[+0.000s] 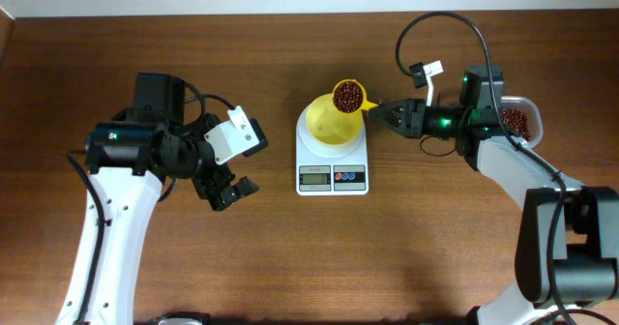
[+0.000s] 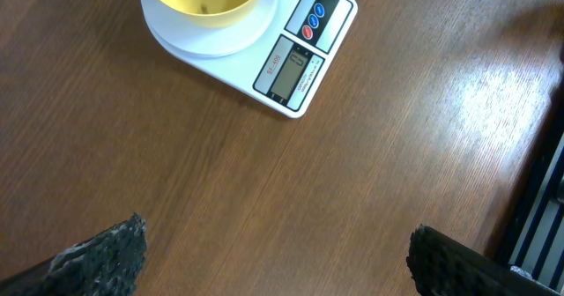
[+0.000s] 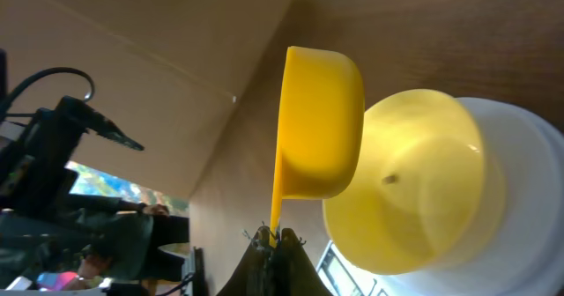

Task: Scoop item into bowl and weigh 50g on scale
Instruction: 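Carry the filled scoop left over the yellow bowl on the scale, then tilt the scoop to pour red beans into the yellow bowl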

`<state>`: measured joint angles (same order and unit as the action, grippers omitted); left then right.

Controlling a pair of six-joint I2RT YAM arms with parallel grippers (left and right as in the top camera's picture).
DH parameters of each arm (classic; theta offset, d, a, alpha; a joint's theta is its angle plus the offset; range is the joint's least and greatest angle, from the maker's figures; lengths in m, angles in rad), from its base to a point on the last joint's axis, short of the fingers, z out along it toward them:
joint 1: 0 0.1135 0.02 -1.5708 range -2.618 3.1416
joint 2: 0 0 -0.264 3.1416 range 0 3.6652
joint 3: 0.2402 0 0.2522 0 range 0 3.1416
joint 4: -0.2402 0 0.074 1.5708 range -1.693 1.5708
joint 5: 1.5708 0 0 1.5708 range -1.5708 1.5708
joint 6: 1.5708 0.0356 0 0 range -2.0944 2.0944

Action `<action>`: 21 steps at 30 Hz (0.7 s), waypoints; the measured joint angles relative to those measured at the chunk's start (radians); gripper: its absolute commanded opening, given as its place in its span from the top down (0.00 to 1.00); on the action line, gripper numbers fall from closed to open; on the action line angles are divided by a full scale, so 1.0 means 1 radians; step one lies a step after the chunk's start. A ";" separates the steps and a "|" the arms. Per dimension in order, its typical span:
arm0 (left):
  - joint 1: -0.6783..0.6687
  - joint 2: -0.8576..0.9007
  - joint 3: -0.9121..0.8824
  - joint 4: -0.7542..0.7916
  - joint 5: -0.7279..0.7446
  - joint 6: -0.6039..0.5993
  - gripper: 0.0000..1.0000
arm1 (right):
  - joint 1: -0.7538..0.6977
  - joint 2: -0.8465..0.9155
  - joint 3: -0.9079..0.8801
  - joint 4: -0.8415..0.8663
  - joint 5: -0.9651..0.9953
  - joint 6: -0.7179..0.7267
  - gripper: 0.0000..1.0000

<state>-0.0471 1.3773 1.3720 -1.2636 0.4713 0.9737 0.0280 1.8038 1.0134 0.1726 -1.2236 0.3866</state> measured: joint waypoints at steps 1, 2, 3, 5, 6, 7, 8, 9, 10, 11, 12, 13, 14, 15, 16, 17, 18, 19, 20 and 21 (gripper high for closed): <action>0.000 0.000 0.000 0.000 0.000 0.000 0.01 | 0.000 0.000 0.000 0.000 0.016 -0.008 0.96; 0.000 0.000 0.000 0.000 0.000 0.000 0.01 | 0.000 0.000 0.000 0.000 0.027 -0.013 0.96; 0.000 0.000 0.000 0.000 0.000 0.000 0.01 | 0.000 0.000 0.000 0.000 0.039 -0.020 0.96; 0.000 0.000 0.000 0.000 0.000 0.000 0.01 | 0.000 0.000 0.000 0.000 0.051 -0.043 0.96; 0.000 0.000 0.000 0.000 0.000 0.000 0.01 | 0.000 0.000 0.000 0.000 0.056 -0.060 0.96; 0.000 0.000 0.000 0.000 0.000 0.000 0.01 | 0.000 0.000 0.000 0.000 0.057 -0.077 0.96; 0.000 0.000 0.000 0.000 0.000 0.000 0.01 | 0.000 0.000 0.000 0.000 0.058 -0.083 0.96; 0.000 0.000 0.000 0.000 0.000 0.000 0.01 | 0.000 0.000 0.000 0.000 0.058 -0.088 0.96; 0.000 0.000 0.000 0.000 0.000 0.000 0.01 | 0.000 0.000 0.000 0.000 0.058 -0.093 0.96; 0.000 0.000 0.000 0.000 0.000 0.000 0.01 | 0.000 0.000 0.000 0.000 0.058 -0.105 0.96; 0.000 0.000 0.000 0.000 0.000 0.000 0.01 | 0.000 0.000 0.000 0.000 0.058 -0.112 0.96; 0.000 0.000 0.000 0.000 0.000 0.000 0.01 | 0.000 0.000 0.000 0.000 0.058 -0.117 0.96; 0.000 0.000 0.000 0.000 0.000 0.000 0.01 | 0.000 0.000 0.000 0.000 0.058 -0.124 0.96; 0.000 0.000 0.000 0.000 0.000 0.000 0.01 | 0.000 0.000 0.000 0.000 0.058 -0.134 0.96; 0.000 0.000 0.000 0.000 0.000 0.000 0.01 | 0.000 0.000 0.000 0.000 0.059 -0.150 0.96; 0.000 0.000 0.000 0.000 0.000 0.000 0.01 | 0.000 0.000 0.000 0.000 0.066 -0.161 0.96; 0.000 0.000 0.000 0.000 0.000 0.000 0.01 | 0.000 0.000 0.000 0.000 0.074 -0.166 0.96; 0.000 0.000 0.000 0.000 0.000 0.000 0.01 | 0.000 0.000 0.000 0.000 0.094 -0.172 0.96; 0.000 0.000 0.000 0.000 0.000 0.000 0.01 | 0.000 0.000 0.000 0.000 0.109 -0.177 0.96; 0.000 0.000 0.000 0.000 0.000 0.000 0.01 | 0.000 0.000 0.000 0.000 0.122 -0.180 0.96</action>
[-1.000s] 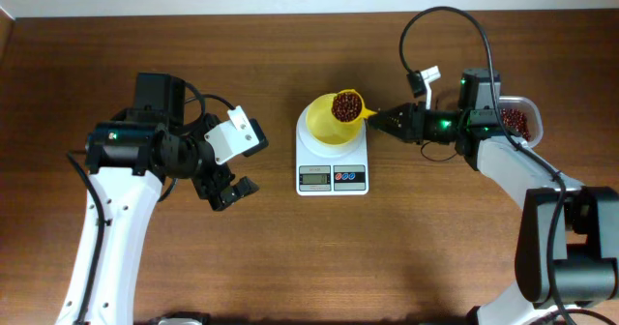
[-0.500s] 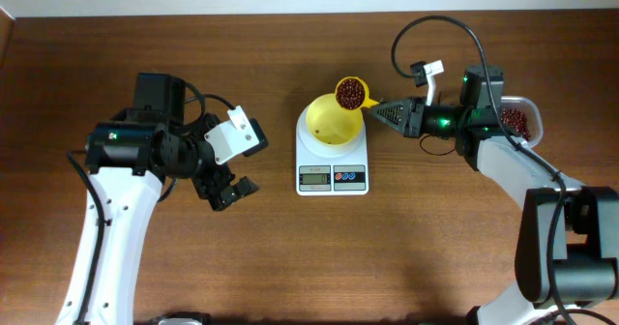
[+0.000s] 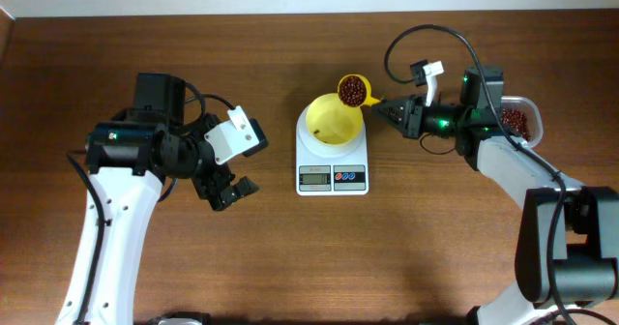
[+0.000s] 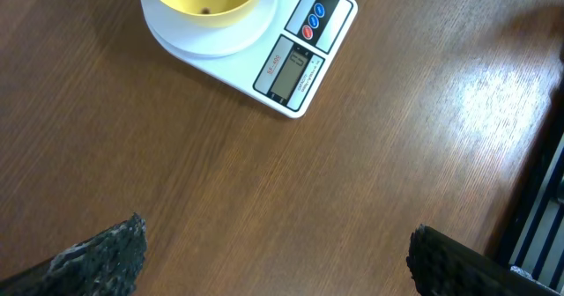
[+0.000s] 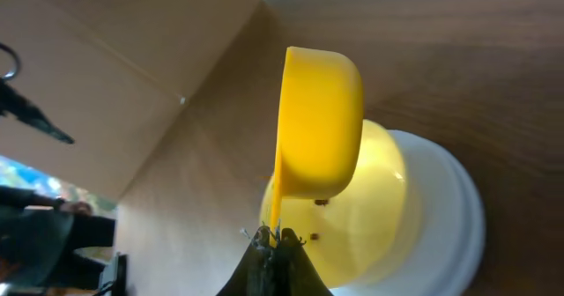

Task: Scoop item into bowl and weigh 50g on scale
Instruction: 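Tilt the scoop to pour red beans into the yellow bowl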

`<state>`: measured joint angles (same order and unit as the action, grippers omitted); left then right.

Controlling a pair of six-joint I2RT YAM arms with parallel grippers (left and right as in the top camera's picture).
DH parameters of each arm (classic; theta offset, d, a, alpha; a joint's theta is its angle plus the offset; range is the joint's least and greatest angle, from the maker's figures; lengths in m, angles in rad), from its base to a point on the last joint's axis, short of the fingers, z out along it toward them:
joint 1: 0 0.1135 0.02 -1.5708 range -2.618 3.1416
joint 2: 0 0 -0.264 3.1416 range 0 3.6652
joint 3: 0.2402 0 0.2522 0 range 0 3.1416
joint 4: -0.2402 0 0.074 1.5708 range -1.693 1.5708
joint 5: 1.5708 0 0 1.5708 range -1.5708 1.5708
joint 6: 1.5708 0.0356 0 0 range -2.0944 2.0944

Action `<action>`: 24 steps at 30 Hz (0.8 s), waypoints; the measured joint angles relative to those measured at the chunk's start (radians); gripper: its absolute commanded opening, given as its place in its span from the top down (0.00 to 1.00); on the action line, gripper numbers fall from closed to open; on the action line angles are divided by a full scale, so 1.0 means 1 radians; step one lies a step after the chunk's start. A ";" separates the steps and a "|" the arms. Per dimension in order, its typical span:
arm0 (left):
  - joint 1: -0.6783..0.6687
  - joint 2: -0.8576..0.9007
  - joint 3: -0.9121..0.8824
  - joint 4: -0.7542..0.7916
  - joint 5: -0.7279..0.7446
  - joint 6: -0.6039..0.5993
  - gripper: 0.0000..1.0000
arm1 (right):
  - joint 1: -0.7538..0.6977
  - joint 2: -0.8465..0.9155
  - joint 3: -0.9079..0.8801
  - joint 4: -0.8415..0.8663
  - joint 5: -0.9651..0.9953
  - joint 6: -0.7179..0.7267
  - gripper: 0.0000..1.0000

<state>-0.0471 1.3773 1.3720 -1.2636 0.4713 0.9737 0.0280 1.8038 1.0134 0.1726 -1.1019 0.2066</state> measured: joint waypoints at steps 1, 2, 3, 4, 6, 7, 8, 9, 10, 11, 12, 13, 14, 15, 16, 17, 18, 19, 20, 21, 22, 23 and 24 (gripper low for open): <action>0.000 0.000 0.000 0.000 0.000 0.000 0.01 | 0.000 0.000 0.000 0.000 0.014 -0.006 0.96; 0.000 0.000 0.000 0.000 0.000 0.000 0.01 | 0.000 0.000 0.000 0.000 0.026 -0.020 0.96; 0.000 0.000 0.000 0.000 0.000 0.000 0.01 | 0.000 0.000 0.000 0.000 0.031 -0.029 0.96; 0.000 0.000 0.000 0.000 0.000 0.000 0.01 | 0.000 0.000 0.000 0.000 0.033 -0.037 0.96; 0.000 0.000 0.000 0.000 0.000 0.000 0.01 | 0.000 0.000 0.000 0.000 0.040 -0.054 0.96; 0.000 0.000 0.000 0.000 0.000 0.000 0.01 | 0.000 0.000 0.000 0.000 0.040 -0.058 0.96; 0.000 0.000 0.000 0.000 0.000 0.000 0.01 | 0.000 0.000 0.000 0.000 0.040 -0.067 0.96; 0.000 0.000 0.000 0.000 0.000 0.000 0.01 | 0.000 0.000 0.000 0.000 0.040 -0.082 0.96; 0.000 0.000 0.000 0.000 0.000 0.000 0.01 | 0.000 0.000 0.000 -0.001 0.040 -0.099 0.96; 0.000 0.000 0.000 0.000 0.000 0.000 0.01 | 0.000 0.000 0.000 -0.001 0.040 -0.109 0.96; 0.000 0.000 0.000 0.000 0.000 0.000 0.01 | 0.000 0.000 0.000 -0.003 0.040 -0.117 0.96; 0.000 0.000 0.000 0.000 0.000 0.000 0.02 | 0.000 0.000 0.000 -0.004 0.040 -0.122 0.96; 0.000 0.000 0.000 0.000 0.000 0.000 0.01 | 0.000 0.000 0.000 -0.004 0.040 -0.127 0.96; 0.000 0.000 0.000 0.000 0.000 0.000 0.01 | 0.000 0.000 0.000 -0.004 0.040 -0.129 0.96; 0.000 0.000 0.000 0.000 0.000 0.000 0.01 | 0.000 0.000 0.000 -0.004 0.040 -0.132 0.96; 0.000 0.000 0.000 0.000 0.000 0.000 0.01 | 0.000 0.000 0.000 -0.004 0.040 -0.132 0.96; 0.000 0.000 0.000 0.000 0.000 0.000 0.01 | 0.000 0.000 0.000 -0.004 0.040 -0.132 0.96; 0.000 0.000 0.000 0.000 0.000 0.000 0.01 | 0.001 0.000 0.000 -0.004 0.040 -0.132 0.96; 0.000 0.000 0.000 0.000 0.000 0.000 0.01 | 0.004 0.000 0.000 -0.004 0.040 -0.133 0.96; 0.000 0.000 0.000 0.000 0.000 0.000 0.01 | 0.010 0.000 0.000 -0.004 0.041 -0.132 0.96; 0.000 0.000 0.000 0.000 0.000 0.000 0.01 | 0.016 0.000 0.000 -0.004 0.043 -0.133 0.96; 0.000 0.000 0.000 0.000 0.000 0.000 0.01 | 0.024 0.000 0.000 -0.004 0.050 -0.133 0.96; 0.000 0.000 0.000 0.000 0.000 0.000 0.01 | 0.031 0.000 0.000 -0.004 0.058 -0.133 0.96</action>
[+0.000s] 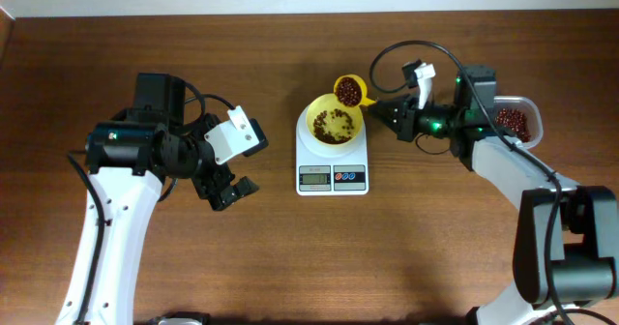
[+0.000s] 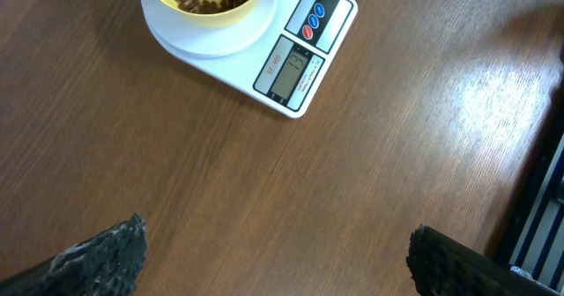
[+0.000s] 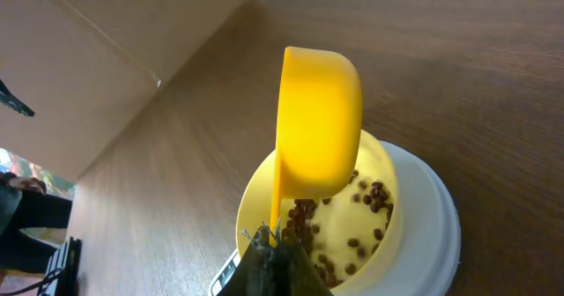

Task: Scoop item into bowl and weigh 50g on scale
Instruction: 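Tilt the scoop to pour red beans into the yellow bowl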

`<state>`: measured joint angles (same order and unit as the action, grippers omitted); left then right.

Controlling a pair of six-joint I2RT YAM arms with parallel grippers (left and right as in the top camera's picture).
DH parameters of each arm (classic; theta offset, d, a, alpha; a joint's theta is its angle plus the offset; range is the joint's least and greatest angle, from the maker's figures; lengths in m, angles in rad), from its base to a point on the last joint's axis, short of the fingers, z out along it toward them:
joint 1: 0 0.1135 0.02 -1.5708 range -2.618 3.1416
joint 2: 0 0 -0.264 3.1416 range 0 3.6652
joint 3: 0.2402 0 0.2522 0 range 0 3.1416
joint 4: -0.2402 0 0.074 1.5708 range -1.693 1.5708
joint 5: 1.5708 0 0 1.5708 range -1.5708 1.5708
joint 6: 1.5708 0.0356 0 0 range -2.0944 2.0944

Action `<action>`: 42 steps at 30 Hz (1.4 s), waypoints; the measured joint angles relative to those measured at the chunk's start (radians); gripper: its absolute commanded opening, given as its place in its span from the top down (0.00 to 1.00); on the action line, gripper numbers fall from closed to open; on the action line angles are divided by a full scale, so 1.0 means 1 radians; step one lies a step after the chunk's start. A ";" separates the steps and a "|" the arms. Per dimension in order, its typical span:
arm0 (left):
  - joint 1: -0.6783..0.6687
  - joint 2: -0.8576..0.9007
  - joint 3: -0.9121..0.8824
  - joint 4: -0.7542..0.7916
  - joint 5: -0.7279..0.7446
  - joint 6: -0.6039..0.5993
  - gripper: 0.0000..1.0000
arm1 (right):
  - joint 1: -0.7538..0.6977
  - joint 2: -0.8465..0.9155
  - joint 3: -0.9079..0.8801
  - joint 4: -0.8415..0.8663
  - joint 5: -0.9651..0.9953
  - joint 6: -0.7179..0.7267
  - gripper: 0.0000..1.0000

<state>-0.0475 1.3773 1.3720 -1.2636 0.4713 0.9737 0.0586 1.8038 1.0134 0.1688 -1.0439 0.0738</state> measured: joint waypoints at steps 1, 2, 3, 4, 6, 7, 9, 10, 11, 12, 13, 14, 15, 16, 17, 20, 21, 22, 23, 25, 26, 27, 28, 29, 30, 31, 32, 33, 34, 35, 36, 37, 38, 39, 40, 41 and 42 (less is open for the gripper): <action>0.000 0.000 0.000 0.000 0.000 0.000 0.01 | 0.001 0.000 0.000 0.000 0.006 -0.002 0.96; 0.000 0.000 0.000 0.000 0.000 0.000 0.01 | 0.001 0.000 0.000 0.000 0.016 -0.002 0.96; 0.000 0.000 0.000 0.000 0.000 0.000 0.01 | 0.001 0.000 0.000 0.000 0.024 -0.003 0.96; 0.000 0.000 0.000 0.000 0.000 0.000 0.01 | 0.001 0.000 0.000 0.000 0.035 -0.003 0.96; 0.000 0.000 0.000 0.000 0.000 0.000 0.01 | 0.001 0.000 0.000 0.000 0.042 -0.003 0.96; 0.000 0.000 0.000 0.000 0.000 0.000 0.01 | 0.001 0.000 0.000 0.000 0.046 -0.003 0.96; 0.000 0.000 0.000 0.000 0.000 0.000 0.01 | 0.001 0.000 0.000 0.000 0.053 -0.003 0.96; 0.000 0.000 0.000 0.000 0.000 0.000 0.01 | 0.001 0.000 0.000 0.000 0.053 -0.003 0.96; 0.000 0.000 0.000 0.000 0.000 0.000 0.02 | 0.001 0.000 0.000 0.000 0.053 -0.003 0.96; 0.000 0.000 0.000 0.000 0.000 0.000 0.01 | 0.001 0.000 0.000 0.000 0.053 -0.003 0.96; 0.000 0.000 0.000 0.000 0.000 0.000 0.01 | 0.001 0.000 0.000 0.000 0.053 -0.003 0.96; 0.000 0.000 0.000 0.000 0.000 0.000 0.01 | 0.001 0.000 0.000 0.000 0.053 -0.003 0.96; 0.000 0.000 0.000 0.000 0.000 0.000 0.01 | 0.001 0.000 0.000 0.000 0.053 -0.003 0.96; 0.000 0.000 0.000 0.000 0.000 0.000 0.01 | 0.001 0.000 0.000 0.000 0.053 -0.003 0.96; 0.000 0.000 0.000 0.000 0.000 0.000 0.01 | 0.001 0.000 0.000 0.000 0.053 -0.003 0.96; 0.000 0.000 0.000 0.000 0.000 0.000 0.01 | 0.001 0.000 0.000 0.000 0.053 -0.003 0.96; 0.000 0.000 0.000 0.000 0.000 0.000 0.01 | 0.001 0.000 0.000 0.000 0.053 -0.003 0.96; 0.000 0.000 0.000 0.000 0.000 0.000 0.01 | 0.001 0.000 0.000 0.000 0.053 -0.003 0.96; 0.000 0.000 0.000 0.000 0.000 0.000 0.01 | 0.001 0.000 0.000 0.000 0.053 -0.003 0.96; 0.000 0.000 0.000 0.000 0.000 0.000 0.01 | 0.001 0.000 0.000 0.000 0.053 -0.003 0.96; 0.000 0.000 0.000 0.000 0.000 0.000 0.01 | 0.001 0.000 0.000 0.000 0.053 -0.003 0.96; 0.000 0.000 0.000 0.000 0.000 0.000 0.01 | 0.001 0.000 0.000 0.000 0.053 -0.003 0.96; 0.000 0.000 0.000 0.000 0.000 0.000 0.01 | 0.001 0.000 0.000 0.000 0.053 -0.003 0.96; 0.000 0.000 0.000 0.000 0.000 0.000 0.01 | 0.001 0.000 0.000 0.000 0.053 -0.003 0.96; 0.000 0.000 0.000 0.000 0.000 0.000 0.01 | 0.001 0.000 0.000 0.000 0.053 -0.003 0.96; 0.000 0.000 0.000 0.000 0.000 0.000 0.01 | 0.001 0.000 0.000 0.000 0.053 -0.003 0.96; 0.000 0.000 0.000 0.000 0.000 0.000 0.01 | 0.001 0.000 0.000 0.000 0.053 -0.004 0.96; 0.000 0.000 0.000 0.000 0.000 0.000 0.01 | 0.001 0.000 0.000 0.000 0.053 -0.003 0.96; 0.000 0.000 0.000 0.000 0.000 0.000 0.01 | 0.001 0.000 0.000 0.000 0.053 -0.003 0.96; 0.000 0.000 0.000 0.000 0.000 0.000 0.01 | 0.001 0.000 0.000 0.000 0.053 -0.002 0.96; 0.000 0.000 0.000 0.000 0.000 0.000 0.01 | 0.001 0.000 0.000 0.000 0.053 -0.003 0.96; 0.000 0.000 0.000 0.000 0.000 0.000 0.01 | 0.001 0.000 0.000 0.000 0.053 -0.003 0.96; 0.000 0.000 0.000 0.000 0.000 0.000 0.01 | 0.001 0.000 0.000 0.000 0.053 -0.003 0.96; 0.000 0.000 0.000 0.000 0.000 0.000 0.01 | 0.001 0.000 0.000 0.000 0.053 -0.003 0.96; 0.000 0.000 0.000 0.000 0.000 0.000 0.01 | 0.001 0.000 0.000 0.000 0.053 -0.003 0.96; 0.000 0.000 0.000 0.000 0.000 0.000 0.01 | 0.001 0.000 0.000 0.000 0.053 -0.003 0.96; 0.000 0.000 0.000 0.000 0.000 0.000 0.01 | 0.001 0.000 0.000 0.000 0.053 -0.021 0.96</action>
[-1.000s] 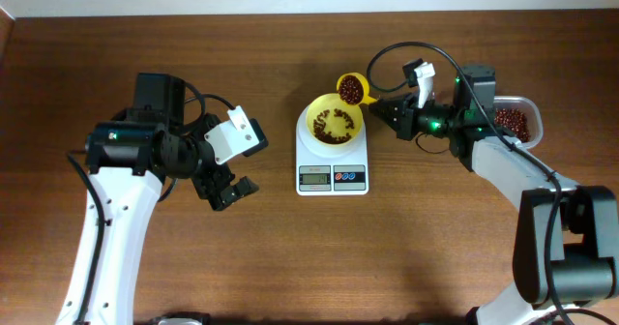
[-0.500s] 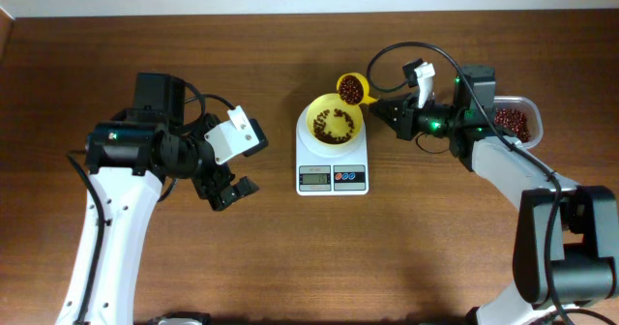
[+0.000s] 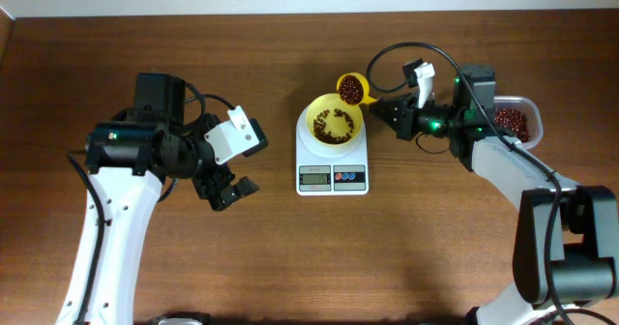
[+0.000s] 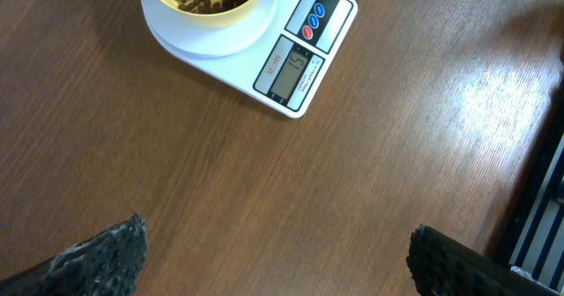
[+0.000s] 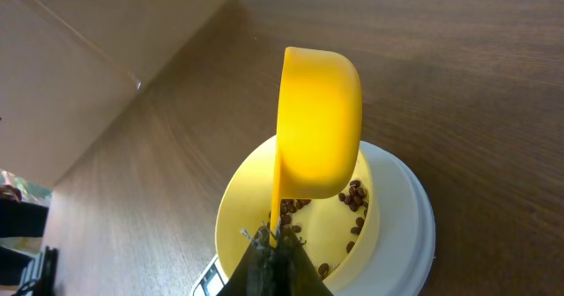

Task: Scoop item into bowl and weigh 50g on scale
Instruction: 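Tilt the scoop to pour red beans into the yellow bowl, then tip the scoop further over the bowl to empty remaining beans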

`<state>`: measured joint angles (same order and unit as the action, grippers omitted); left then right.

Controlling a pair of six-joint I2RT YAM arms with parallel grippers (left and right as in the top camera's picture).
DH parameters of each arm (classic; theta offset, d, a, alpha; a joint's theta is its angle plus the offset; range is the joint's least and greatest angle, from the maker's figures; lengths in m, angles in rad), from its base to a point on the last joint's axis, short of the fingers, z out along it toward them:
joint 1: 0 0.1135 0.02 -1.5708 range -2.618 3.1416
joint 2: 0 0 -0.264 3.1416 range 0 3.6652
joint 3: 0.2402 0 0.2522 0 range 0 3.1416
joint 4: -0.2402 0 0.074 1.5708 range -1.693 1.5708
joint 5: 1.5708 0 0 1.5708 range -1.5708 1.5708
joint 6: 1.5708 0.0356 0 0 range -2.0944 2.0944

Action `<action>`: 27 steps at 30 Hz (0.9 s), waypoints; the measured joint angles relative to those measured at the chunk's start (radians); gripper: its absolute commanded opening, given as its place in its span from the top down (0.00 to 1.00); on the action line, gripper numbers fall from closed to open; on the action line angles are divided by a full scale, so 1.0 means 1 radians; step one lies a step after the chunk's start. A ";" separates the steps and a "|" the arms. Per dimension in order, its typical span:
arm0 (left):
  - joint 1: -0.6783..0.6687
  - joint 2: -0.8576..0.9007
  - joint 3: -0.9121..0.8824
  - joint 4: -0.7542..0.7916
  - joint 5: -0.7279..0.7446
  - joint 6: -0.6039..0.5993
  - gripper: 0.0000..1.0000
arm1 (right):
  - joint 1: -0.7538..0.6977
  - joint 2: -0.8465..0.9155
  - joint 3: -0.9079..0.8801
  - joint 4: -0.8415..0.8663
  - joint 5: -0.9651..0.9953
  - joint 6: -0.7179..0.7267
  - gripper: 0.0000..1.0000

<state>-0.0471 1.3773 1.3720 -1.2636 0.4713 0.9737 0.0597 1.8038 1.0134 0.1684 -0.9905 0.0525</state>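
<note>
A yellow bowl (image 3: 334,121) with brown beans in it sits on the white scale (image 3: 332,165), whose display (image 4: 291,64) reads about 15. My right gripper (image 3: 385,108) is shut on the handle of a yellow scoop (image 3: 350,89), which hangs tilted over the bowl's far right rim with some beans still in it. In the right wrist view the scoop's underside (image 5: 319,120) hangs above the bowl (image 5: 251,199). Left of the scale, my left gripper (image 3: 228,192) hovers open over bare table, holding nothing.
A clear container of beans (image 3: 515,121) stands at the far right, behind the right arm. A cable (image 3: 426,49) loops above the right wrist. Brown table (image 3: 290,257) surrounds the scale.
The scoop sits slightly further right over the bowl's rim, with fewer beans in it. The scale display now shows a reading. The left arm has not moved.
My right gripper held a full scoop over an almost empty bowl. Then the scoop was tilted and a few beans lay in the bowl. Then many beans lay in the bowl. Now the scoop still hangs over the rim and the scale reads about 15.
</note>
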 measured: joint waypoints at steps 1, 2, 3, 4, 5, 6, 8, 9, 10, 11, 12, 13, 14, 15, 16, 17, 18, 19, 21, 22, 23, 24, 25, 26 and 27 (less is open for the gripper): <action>0.000 0.000 0.000 0.000 0.000 0.000 0.01 | 0.000 0.000 0.000 0.000 0.000 -0.026 0.96; 0.000 0.000 0.000 0.000 0.000 0.000 0.01 | 0.000 0.000 0.000 0.000 0.000 -0.056 0.96; 0.000 0.000 0.000 0.000 0.000 0.000 0.01 | 0.000 0.000 0.000 0.000 0.000 -0.068 0.96; 0.000 0.000 0.000 0.000 0.000 0.000 0.01 | 0.000 0.000 0.000 0.000 0.000 -0.083 0.96; 0.000 0.000 0.000 0.000 0.000 0.000 0.01 | 0.000 0.000 0.000 0.000 0.000 -0.090 0.96; 0.000 0.000 0.000 0.000 0.000 0.000 0.01 | 0.000 0.000 0.000 0.000 0.000 -0.097 0.96; 0.000 0.000 0.000 0.000 0.000 0.000 0.01 | 0.000 0.000 0.000 0.000 0.000 -0.107 0.96; 0.000 0.000 0.000 0.000 0.000 0.000 0.01 | 0.000 0.000 0.000 0.000 0.000 -0.109 0.96; 0.000 0.000 0.000 0.000 0.000 0.000 0.01 | 0.000 0.000 0.000 0.000 0.000 -0.110 0.96; 0.000 0.000 0.000 0.000 0.000 0.000 0.01 | 0.000 0.000 0.000 -0.007 0.000 -0.125 0.96; 0.000 0.000 0.000 0.000 0.000 0.000 0.01 | 0.000 0.000 0.000 -0.012 -0.001 -0.140 0.96; 0.000 0.000 0.000 0.000 0.000 0.000 0.01 | 0.000 0.000 0.000 -0.026 0.000 -0.164 0.96; 0.000 0.000 0.000 0.000 0.000 0.000 0.01 | 0.000 0.000 0.000 -0.034 0.000 -0.185 0.96; 0.000 0.000 0.000 0.000 0.000 0.000 0.01 | 0.001 0.000 0.000 -0.033 0.000 -0.200 0.96; 0.000 0.000 0.000 0.000 0.000 0.000 0.01 | 0.002 0.000 0.000 -0.034 0.000 -0.209 0.96; 0.000 0.000 0.000 0.000 0.000 0.000 0.01 | 0.007 0.000 0.000 -0.033 0.000 -0.215 0.96; 0.000 0.000 0.000 0.000 0.000 0.000 0.01 | 0.013 0.000 0.000 -0.034 0.000 -0.228 0.96; 0.000 0.000 0.000 0.000 0.000 0.000 0.01 | 0.022 0.000 0.000 -0.037 0.000 -0.242 0.96; 0.000 0.000 0.000 0.000 0.000 0.000 0.01 | 0.034 0.000 0.000 -0.037 0.000 -0.259 0.96; 0.000 0.000 0.000 0.000 0.000 0.000 0.01 | 0.039 0.000 0.000 -0.037 -0.001 -0.268 0.96; 0.000 0.000 0.000 0.000 0.000 0.000 0.01 | 0.039 0.000 0.000 -0.037 -0.001 -0.270 0.96; 0.000 0.000 0.000 0.000 0.000 0.000 0.01 | 0.039 0.000 0.000 -0.040 -0.001 -0.277 0.96; 0.000 0.000 0.000 0.000 0.000 0.000 0.01 | 0.039 0.000 0.000 -0.040 -0.001 -0.285 0.96; 0.000 0.000 0.000 0.000 0.000 0.000 0.01 | 0.039 0.000 0.000 -0.040 -0.002 -0.288 0.96; 0.000 0.000 0.000 0.000 0.000 0.000 0.01 | 0.039 0.000 0.000 -0.040 -0.002 -0.292 0.96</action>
<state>-0.0471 1.3773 1.3720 -1.2636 0.4713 0.9737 0.0990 1.8038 1.0134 0.1280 -0.9920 -0.2398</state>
